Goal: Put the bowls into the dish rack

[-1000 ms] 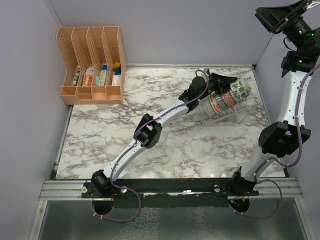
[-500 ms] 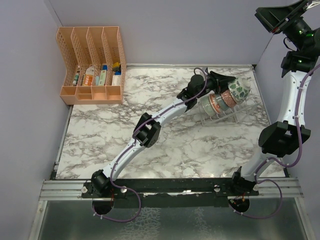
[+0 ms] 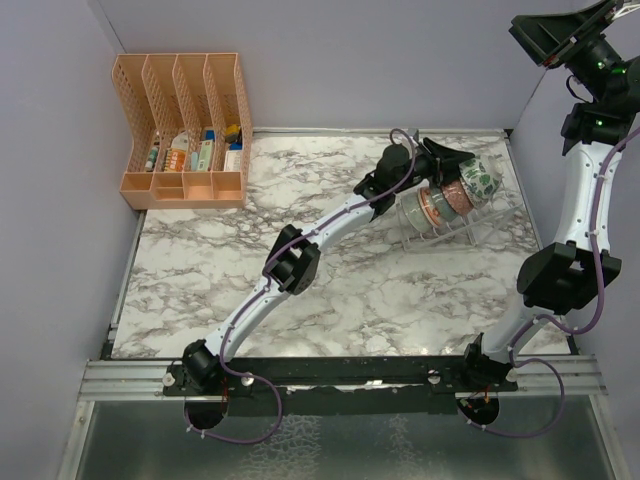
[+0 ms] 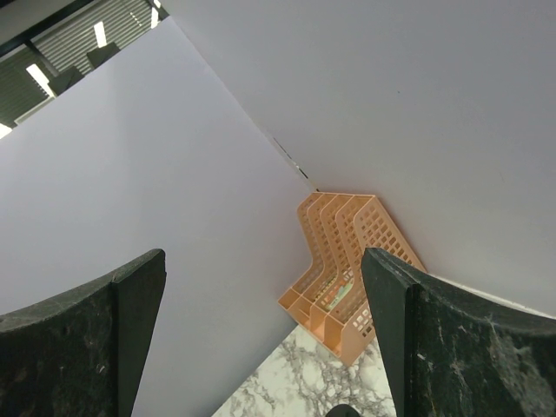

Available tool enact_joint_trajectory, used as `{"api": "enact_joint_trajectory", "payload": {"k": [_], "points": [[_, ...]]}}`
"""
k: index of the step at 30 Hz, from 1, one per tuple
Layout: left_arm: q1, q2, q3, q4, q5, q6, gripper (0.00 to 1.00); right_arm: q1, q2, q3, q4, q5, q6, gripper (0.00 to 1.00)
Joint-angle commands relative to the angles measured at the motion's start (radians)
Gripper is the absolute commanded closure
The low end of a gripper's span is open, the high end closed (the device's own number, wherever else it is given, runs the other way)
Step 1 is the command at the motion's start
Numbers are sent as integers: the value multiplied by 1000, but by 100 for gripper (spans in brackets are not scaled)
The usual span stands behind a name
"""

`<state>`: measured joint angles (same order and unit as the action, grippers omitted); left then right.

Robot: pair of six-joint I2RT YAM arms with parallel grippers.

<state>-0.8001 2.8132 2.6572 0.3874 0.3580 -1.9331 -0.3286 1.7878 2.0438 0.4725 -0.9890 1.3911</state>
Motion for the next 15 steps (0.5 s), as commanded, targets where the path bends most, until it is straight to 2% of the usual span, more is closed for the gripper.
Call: {"api": "enact_joint_trajectory", "payload": {"k": [1, 15], "points": [[11, -109, 23, 9, 21, 58, 63, -7, -11, -4, 34, -21, 12, 6], [12, -120, 9, -1, 48, 77, 60, -6, -11, -11, 40, -24, 13, 6]]}}
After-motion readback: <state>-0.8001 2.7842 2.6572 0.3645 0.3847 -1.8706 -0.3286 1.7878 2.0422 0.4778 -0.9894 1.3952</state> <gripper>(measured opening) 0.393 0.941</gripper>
